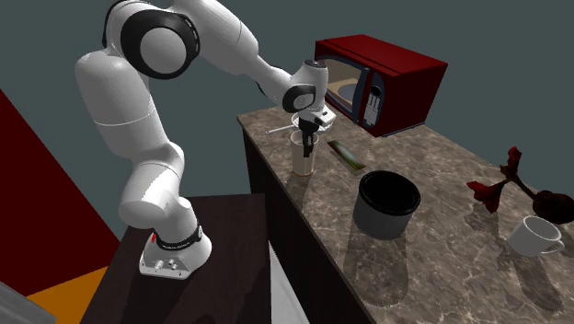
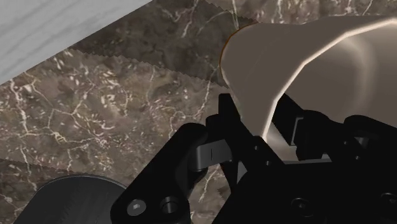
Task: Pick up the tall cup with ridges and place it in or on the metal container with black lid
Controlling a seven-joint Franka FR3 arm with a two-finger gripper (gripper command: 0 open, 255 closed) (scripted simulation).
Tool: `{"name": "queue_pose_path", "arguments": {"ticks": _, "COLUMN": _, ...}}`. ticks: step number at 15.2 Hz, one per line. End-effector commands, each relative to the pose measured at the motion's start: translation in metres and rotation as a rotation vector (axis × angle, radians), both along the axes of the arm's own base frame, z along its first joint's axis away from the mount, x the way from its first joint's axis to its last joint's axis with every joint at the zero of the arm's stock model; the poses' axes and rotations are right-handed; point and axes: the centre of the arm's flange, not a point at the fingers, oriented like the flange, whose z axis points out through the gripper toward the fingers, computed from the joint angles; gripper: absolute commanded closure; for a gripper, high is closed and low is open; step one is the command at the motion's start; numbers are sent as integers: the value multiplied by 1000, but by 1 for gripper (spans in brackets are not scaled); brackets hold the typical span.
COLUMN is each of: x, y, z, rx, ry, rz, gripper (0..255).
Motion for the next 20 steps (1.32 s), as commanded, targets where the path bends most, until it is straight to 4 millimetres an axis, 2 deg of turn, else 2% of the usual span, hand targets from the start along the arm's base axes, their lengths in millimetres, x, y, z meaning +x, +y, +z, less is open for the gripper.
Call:
{"name": "queue_pose_path", "arguments": {"ticks": 1, "x": 0, "y": 0, "z": 0, "rx": 0, "ry": 0, "rz": 0, "gripper": 255}}
{"name": "queue_pose_path", "arguments": {"ticks": 8, "x": 0, "y": 0, "z": 0, "rx": 0, "ry": 0, "rz": 0, "gripper": 255}}
{"name": "queue_pose_path", "arguments": {"ticks": 20, "x": 0, "y": 0, "z": 63, "rx": 0, "ry": 0, "rz": 0, "gripper": 255}}
